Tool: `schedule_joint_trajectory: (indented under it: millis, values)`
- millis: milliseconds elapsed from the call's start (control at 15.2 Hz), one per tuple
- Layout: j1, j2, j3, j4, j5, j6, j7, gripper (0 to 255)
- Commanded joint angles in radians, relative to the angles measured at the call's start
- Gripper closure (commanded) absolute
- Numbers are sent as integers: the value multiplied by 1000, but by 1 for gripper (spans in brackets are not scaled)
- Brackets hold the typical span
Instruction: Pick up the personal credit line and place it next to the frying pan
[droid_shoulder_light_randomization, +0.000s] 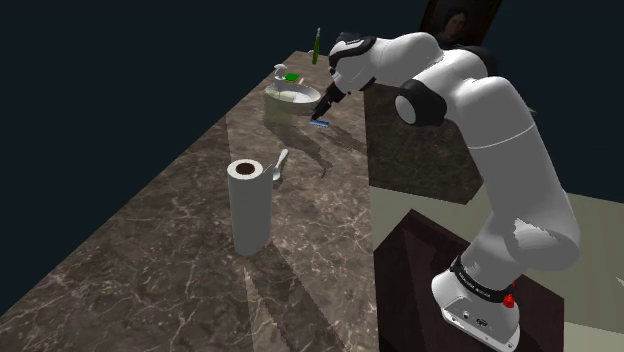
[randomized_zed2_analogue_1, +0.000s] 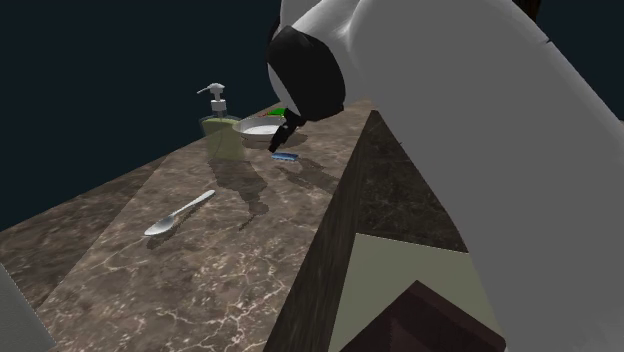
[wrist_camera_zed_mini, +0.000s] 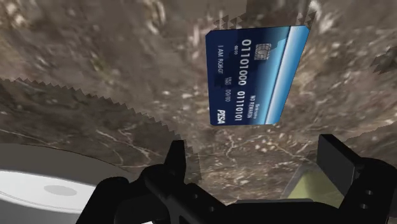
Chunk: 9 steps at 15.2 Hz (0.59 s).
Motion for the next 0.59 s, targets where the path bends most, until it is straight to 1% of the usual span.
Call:
schedule_joint_trajectory:
  millis: [0, 132, 528]
  values:
    - [9, -41, -19, -30, -19, -17, -3, 0]
    - [15, -83, -41, -53, -43, -40, -2, 0]
    - [15, -83, -41, -53, -43, -40, -2, 0]
